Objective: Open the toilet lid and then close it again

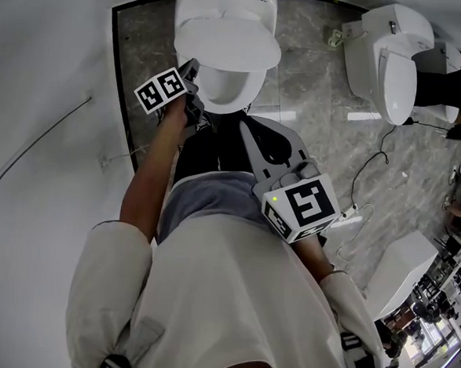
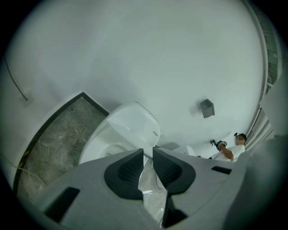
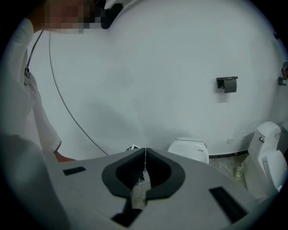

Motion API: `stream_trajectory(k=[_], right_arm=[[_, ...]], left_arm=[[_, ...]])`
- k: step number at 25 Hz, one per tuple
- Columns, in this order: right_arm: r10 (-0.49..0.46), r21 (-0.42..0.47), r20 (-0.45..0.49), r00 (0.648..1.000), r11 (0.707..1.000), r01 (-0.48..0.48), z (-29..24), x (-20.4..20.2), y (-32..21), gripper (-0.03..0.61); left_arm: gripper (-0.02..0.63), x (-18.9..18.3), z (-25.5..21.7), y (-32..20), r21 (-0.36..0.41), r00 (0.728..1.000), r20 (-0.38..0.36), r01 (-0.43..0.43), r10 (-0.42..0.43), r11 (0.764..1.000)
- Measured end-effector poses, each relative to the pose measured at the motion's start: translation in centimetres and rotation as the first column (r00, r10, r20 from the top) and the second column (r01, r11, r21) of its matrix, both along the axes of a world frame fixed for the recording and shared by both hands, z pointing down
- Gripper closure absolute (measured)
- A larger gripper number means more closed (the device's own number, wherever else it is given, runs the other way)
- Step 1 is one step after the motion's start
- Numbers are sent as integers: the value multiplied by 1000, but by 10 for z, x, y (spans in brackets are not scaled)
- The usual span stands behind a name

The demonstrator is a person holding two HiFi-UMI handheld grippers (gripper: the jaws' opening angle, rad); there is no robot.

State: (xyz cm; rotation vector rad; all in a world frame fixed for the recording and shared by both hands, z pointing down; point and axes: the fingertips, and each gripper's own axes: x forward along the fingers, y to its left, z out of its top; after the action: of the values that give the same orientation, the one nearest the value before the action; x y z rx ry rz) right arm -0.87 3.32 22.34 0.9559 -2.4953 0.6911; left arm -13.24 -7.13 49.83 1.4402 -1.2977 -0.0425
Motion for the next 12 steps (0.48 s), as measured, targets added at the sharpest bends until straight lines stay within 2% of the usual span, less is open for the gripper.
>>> stream_trajectory(k=[5, 12], right_arm=[[5, 5, 7, 1000, 1000, -5, -5, 5, -4, 568], [19, 3, 15, 1000, 1000, -19, -3, 18, -19, 568]], left_arm=[[560, -2, -12, -14, 22, 999, 36, -16, 15, 1000], [561, 2, -27, -47, 76, 987, 146, -79, 67, 994]])
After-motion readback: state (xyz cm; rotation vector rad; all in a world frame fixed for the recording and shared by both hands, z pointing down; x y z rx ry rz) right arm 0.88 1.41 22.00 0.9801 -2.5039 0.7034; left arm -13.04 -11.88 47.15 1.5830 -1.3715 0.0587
